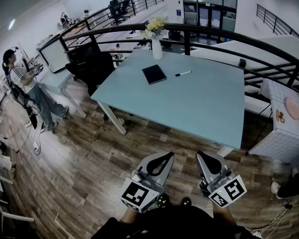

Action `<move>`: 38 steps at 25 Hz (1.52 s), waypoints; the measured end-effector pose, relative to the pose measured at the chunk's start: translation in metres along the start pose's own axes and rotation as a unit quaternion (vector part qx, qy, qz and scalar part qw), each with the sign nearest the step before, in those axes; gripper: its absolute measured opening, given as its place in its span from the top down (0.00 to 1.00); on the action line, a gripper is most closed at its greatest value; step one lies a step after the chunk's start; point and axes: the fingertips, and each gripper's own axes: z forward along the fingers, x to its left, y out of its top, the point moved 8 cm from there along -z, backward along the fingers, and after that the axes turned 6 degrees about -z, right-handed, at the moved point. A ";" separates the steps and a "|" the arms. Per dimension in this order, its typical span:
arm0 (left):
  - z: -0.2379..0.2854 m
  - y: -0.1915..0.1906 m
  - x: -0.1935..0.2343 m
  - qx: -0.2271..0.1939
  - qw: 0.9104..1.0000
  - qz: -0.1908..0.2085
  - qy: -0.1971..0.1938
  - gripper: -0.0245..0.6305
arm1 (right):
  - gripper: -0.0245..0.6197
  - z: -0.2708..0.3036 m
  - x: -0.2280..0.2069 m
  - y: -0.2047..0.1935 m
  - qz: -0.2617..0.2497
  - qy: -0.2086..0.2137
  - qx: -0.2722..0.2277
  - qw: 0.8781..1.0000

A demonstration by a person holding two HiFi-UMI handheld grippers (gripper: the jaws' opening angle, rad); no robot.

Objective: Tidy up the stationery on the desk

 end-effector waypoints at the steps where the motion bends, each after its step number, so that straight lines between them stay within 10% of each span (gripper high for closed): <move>1: -0.001 0.001 -0.001 -0.004 1.000 -0.003 0.002 0.98 | 0.95 0.000 0.001 -0.001 0.002 0.002 0.000 1.000; 38: -0.070 0.001 0.098 -0.041 0.996 -0.045 0.069 0.98 | 0.95 0.108 0.046 -0.018 0.032 0.054 0.016 0.998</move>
